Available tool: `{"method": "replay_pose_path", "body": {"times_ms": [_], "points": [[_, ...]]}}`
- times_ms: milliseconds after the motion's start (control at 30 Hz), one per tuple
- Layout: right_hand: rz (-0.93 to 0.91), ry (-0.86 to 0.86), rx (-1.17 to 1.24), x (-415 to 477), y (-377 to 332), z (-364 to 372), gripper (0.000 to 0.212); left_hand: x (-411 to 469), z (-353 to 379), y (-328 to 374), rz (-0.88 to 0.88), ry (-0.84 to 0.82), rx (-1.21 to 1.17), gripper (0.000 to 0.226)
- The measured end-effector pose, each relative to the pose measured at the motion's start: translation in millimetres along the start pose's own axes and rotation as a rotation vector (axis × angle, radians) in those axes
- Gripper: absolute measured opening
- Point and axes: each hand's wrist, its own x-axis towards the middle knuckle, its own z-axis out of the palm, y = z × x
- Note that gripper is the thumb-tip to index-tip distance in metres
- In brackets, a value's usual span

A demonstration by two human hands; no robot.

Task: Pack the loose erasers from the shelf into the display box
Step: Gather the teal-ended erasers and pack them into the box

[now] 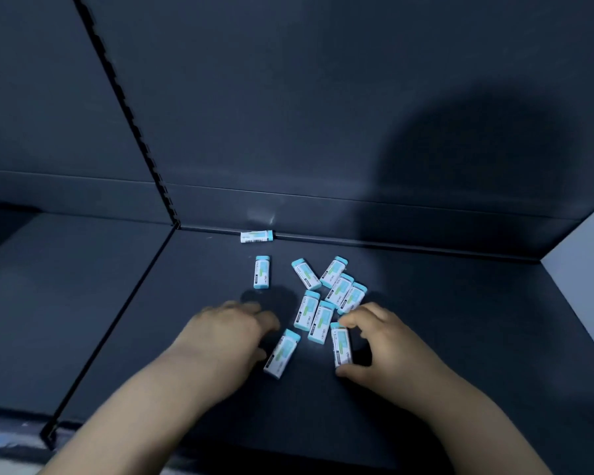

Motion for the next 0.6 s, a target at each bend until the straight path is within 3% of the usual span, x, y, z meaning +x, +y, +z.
{"method": "replay_pose_path", "body": {"times_ms": [100,167,367,600], "points": [[0.031,-0.024,-0.021,2.2,-0.3,-1.4,0.063,5.7,1.2,0.0,0.165,-0.112,-0.034,0.073],[0.045,-0.049,-0.024,2.0,-0.9,-2.1,0.062,10.5,4.5,4.8,0.184,-0.142,0.001,0.080],[0.006,-0.079,0.046,-3.3,2.6,2.3,0.065,15.0,10.6,8.3,0.130,-0.099,-0.064,0.077],[-0.036,-0.052,0.431,-8.2,3.3,5.8,0.051,9.8,16.7,16.5,0.138,0.074,-0.215,0.071]]}}
